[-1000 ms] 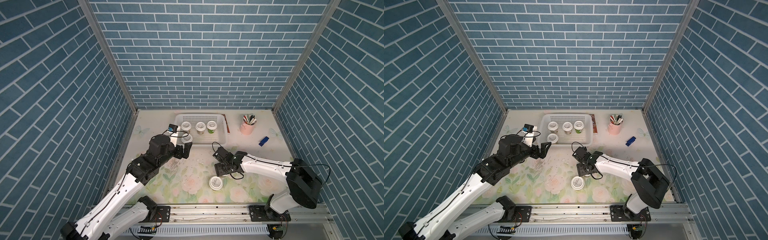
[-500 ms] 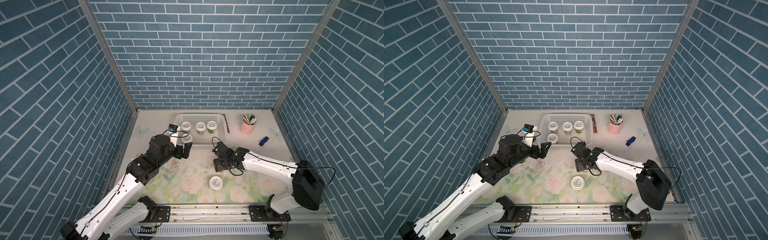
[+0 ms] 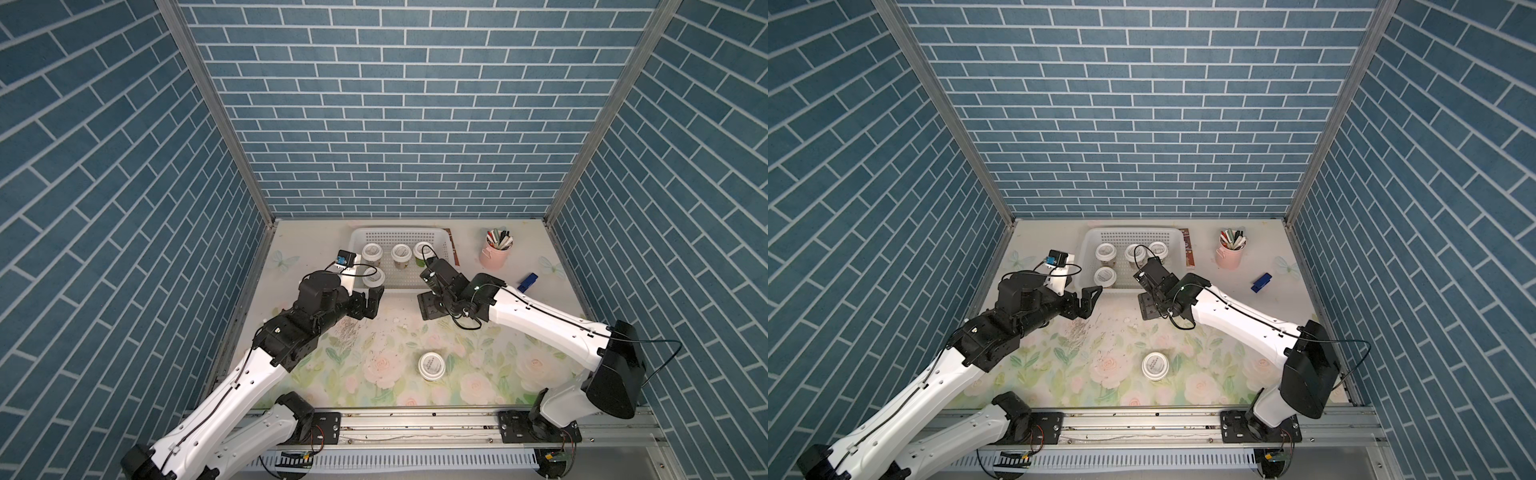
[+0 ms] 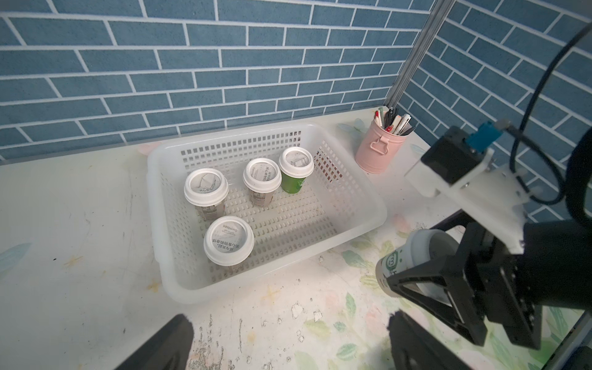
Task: Put the yogurt in the basket
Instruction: Pick up the yogurt from the center of the board, then place the yogurt in the basket.
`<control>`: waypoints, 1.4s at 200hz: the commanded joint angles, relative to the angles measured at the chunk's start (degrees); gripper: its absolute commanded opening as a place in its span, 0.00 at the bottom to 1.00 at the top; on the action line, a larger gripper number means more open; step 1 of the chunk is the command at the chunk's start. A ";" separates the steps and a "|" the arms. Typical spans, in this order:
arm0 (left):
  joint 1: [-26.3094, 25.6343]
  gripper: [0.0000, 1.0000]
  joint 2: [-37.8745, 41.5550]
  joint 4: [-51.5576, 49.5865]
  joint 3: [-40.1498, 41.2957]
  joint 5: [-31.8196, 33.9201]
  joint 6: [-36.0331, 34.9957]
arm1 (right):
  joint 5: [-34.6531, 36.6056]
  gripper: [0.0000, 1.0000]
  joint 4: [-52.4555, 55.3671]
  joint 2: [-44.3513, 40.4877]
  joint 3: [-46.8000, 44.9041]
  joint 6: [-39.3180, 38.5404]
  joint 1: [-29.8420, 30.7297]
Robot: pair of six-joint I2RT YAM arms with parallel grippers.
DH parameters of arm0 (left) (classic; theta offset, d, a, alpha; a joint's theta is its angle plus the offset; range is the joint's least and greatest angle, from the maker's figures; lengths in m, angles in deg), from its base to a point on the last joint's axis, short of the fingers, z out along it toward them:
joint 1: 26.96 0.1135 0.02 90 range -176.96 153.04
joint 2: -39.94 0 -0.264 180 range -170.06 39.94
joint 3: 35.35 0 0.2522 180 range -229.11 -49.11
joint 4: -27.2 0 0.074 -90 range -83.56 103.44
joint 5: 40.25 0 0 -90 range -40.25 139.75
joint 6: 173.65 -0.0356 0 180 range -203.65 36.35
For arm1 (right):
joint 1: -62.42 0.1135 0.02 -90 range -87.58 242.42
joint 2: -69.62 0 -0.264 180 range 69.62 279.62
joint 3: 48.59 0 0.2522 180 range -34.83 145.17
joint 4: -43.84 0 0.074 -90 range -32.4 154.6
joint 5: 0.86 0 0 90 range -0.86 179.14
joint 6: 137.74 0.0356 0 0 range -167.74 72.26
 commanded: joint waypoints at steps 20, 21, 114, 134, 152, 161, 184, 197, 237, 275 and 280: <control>-0.40 1.00 1.01 1.22 0.64 -0.73 -1.01 | 0.36 0.74 2.81 5.30 8.38 -6.70 -2.48; -0.36 1.00 1.00 1.23 0.64 -0.73 -1.03 | 0.27 0.74 2.80 5.51 8.60 -6.82 -2.54; -0.43 1.00 0.56 1.73 0.65 -1.35 -1.33 | -4.58 0.74 2.54 20.83 26.58 -15.56 -7.73; -0.49 1.00 0.57 1.59 0.55 -1.10 -1.29 | -5.65 0.74 2.52 24.26 29.69 -16.95 -8.40; -0.51 1.00 0.42 1.45 0.47 -0.79 -1.28 | -6.59 0.74 2.43 27.00 32.10 -17.99 -8.69; -0.55 1.00 0.31 1.41 0.42 -0.74 -1.33 | -6.97 0.74 2.44 28.26 33.27 -18.37 -8.92; -0.50 1.00 -0.17 1.40 0.24 -0.65 -1.27 | -8.29 0.74 2.12 31.16 35.72 -19.08 -9.20; -0.50 1.00 -0.45 1.41 0.12 -0.70 -1.28 | -9.02 0.74 2.11 32.64 37.15 -19.23 -9.23; -0.55 1.00 -0.85 1.49 -0.06 -0.65 -1.43 | -10.53 0.74 2.17 36.76 40.21 -19.47 -9.28; -0.55 1.00 -0.85 1.31 -0.24 -0.38 -1.57 | -10.76 0.74 2.22 40.35 40.96 -19.64 -9.30; -0.50 1.00 -0.85 1.27 -0.24 -0.38 -1.58 | -10.83 0.74 2.13 40.66 40.98 -19.70 -9.35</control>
